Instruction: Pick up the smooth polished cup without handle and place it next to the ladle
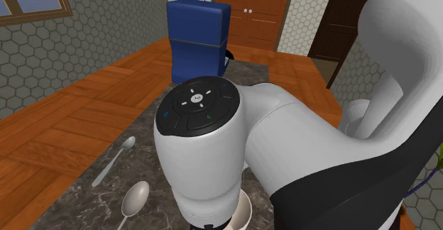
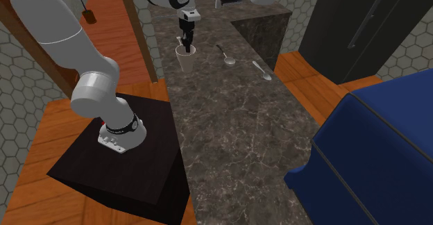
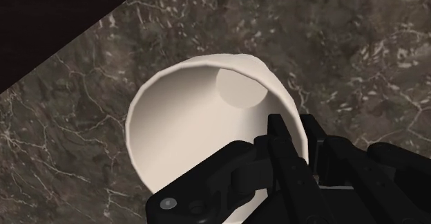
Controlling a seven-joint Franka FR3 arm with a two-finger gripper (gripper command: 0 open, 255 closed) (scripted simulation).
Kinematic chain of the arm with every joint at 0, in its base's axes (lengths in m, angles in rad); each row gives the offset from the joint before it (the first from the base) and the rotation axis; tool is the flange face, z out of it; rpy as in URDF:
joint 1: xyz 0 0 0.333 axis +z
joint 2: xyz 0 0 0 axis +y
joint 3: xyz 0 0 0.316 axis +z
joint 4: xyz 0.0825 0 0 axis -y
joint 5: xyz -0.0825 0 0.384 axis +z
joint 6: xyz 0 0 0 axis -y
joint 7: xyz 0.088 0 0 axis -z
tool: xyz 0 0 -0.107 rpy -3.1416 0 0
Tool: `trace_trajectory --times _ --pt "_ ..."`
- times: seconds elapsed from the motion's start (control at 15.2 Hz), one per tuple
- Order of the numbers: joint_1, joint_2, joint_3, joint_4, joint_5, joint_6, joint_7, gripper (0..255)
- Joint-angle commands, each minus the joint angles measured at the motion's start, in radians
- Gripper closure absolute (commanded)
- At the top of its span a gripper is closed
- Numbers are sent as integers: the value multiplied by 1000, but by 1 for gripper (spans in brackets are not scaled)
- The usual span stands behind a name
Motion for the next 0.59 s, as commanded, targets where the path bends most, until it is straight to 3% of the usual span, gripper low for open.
trace_trajectory --times 0.0,0.2,0.26,0.53 --pt "0 0 0 0 0 1 0 255" --pt "0 0 0 0 0 1 0 255" --pt "0 0 0 0 0 1 0 0" --pt "0 0 0 0 0 1 0 0"
